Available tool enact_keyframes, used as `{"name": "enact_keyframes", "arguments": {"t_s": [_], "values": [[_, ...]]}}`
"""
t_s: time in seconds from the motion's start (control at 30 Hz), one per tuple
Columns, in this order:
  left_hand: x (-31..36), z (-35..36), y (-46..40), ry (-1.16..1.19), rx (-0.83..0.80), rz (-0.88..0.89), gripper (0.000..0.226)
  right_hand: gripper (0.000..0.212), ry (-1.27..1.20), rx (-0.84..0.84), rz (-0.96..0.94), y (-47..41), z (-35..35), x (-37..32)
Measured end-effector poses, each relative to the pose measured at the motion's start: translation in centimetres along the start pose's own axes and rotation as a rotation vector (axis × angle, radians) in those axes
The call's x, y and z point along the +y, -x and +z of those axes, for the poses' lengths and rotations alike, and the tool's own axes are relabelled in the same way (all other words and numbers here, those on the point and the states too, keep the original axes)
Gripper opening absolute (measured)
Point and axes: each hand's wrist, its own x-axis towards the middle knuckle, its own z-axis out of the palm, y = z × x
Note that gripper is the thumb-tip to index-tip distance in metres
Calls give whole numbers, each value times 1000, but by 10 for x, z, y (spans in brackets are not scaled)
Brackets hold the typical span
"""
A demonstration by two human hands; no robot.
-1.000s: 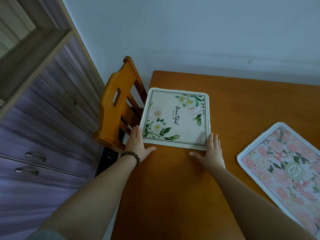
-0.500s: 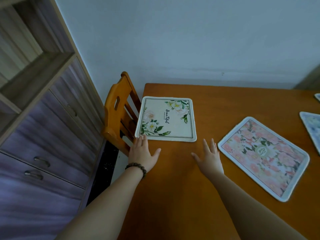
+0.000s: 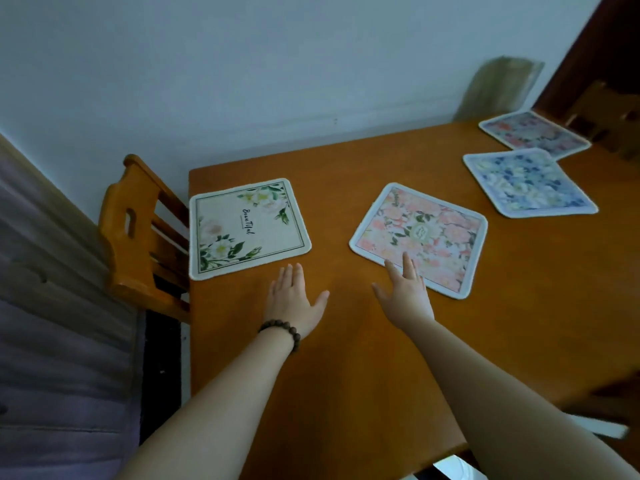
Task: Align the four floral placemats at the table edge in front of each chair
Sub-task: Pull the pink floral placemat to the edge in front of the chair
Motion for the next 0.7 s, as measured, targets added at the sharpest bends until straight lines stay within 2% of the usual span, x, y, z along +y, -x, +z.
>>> {"name": "enact_keyframes", "arguments": {"t_s": [0.2, 0.37, 0.53, 0.7], "values": [[71, 9, 9, -1, -20, 125, 83, 63, 7, 102, 113, 21, -38, 63], [123, 18, 29, 10, -5, 168, 82, 64, 8, 134, 123, 41, -65, 113], [183, 46, 75, 14, 18, 150, 82, 64, 9, 168, 84, 68, -96, 177], [247, 77, 138, 56, 53, 59, 84, 64, 46, 157, 55, 101, -135, 250]]}}
